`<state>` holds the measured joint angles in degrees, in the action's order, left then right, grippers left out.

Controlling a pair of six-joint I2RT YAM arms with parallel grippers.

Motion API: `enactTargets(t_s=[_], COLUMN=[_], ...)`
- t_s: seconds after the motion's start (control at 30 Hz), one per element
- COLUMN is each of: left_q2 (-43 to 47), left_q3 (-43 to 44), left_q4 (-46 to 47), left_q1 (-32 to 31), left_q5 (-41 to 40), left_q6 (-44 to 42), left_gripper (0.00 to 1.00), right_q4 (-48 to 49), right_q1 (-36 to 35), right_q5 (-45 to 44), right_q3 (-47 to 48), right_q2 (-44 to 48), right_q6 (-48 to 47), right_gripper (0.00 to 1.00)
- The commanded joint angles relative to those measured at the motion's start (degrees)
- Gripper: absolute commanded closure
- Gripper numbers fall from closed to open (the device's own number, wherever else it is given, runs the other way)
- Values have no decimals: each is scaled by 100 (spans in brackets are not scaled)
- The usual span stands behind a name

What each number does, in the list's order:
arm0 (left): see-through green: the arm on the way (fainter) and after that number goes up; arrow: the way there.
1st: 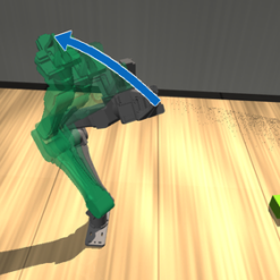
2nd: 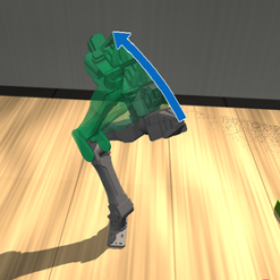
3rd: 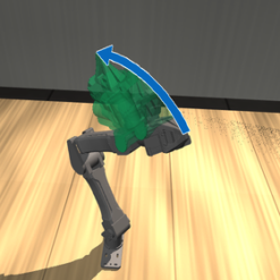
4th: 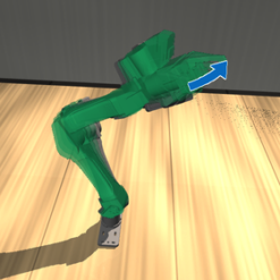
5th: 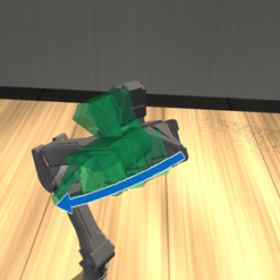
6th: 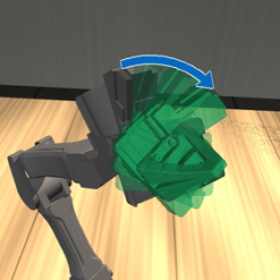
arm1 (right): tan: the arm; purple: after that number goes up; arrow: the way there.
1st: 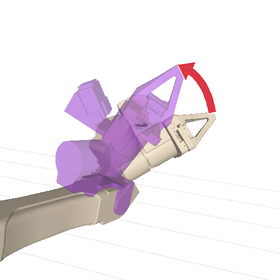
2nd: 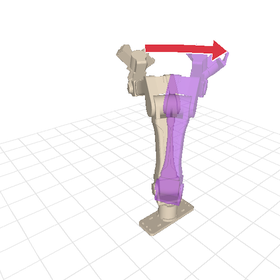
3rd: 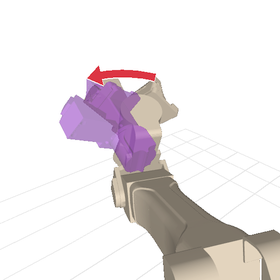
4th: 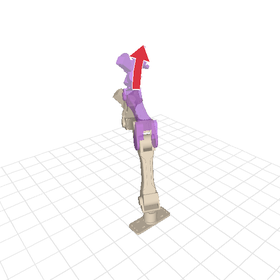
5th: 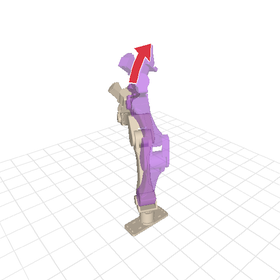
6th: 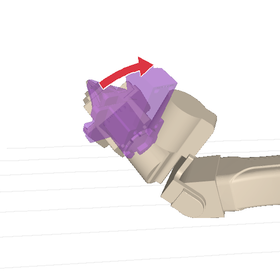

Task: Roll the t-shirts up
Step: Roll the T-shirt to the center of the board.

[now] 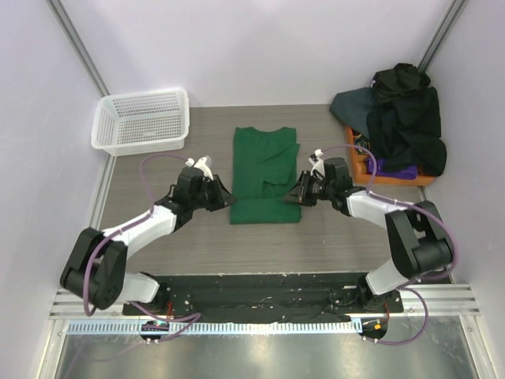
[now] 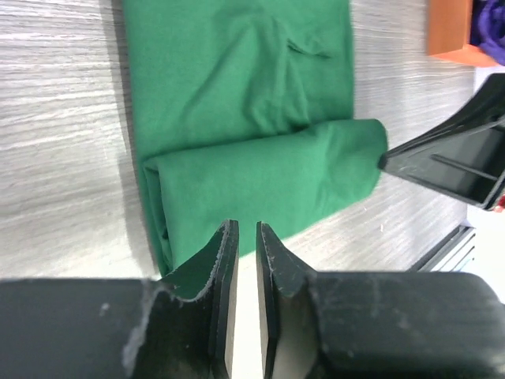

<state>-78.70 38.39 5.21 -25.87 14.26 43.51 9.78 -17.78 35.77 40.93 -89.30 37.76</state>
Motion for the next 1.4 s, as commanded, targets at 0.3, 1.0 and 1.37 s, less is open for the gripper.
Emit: enactTargets(t_s=[0.3, 1.0, 1.37], left_q2=[93, -2730, -2951], left_q3=[-651, 1214, 1214], left_q4=[1551, 1739, 1546], left_q1=[-59, -727, -621], left_q5=[1253, 1598, 1369], left_q6=[579, 1073, 959], left_gripper=[100, 100, 100], right_q4=[-85, 578, 17], right_q1=[-23, -217, -129], right_q5=[-150, 141, -289], right_q3=[-867, 223, 328], right_q2=[1100, -887, -1047], right_q6=[-138, 276, 92], right_gripper=[99, 99, 99])
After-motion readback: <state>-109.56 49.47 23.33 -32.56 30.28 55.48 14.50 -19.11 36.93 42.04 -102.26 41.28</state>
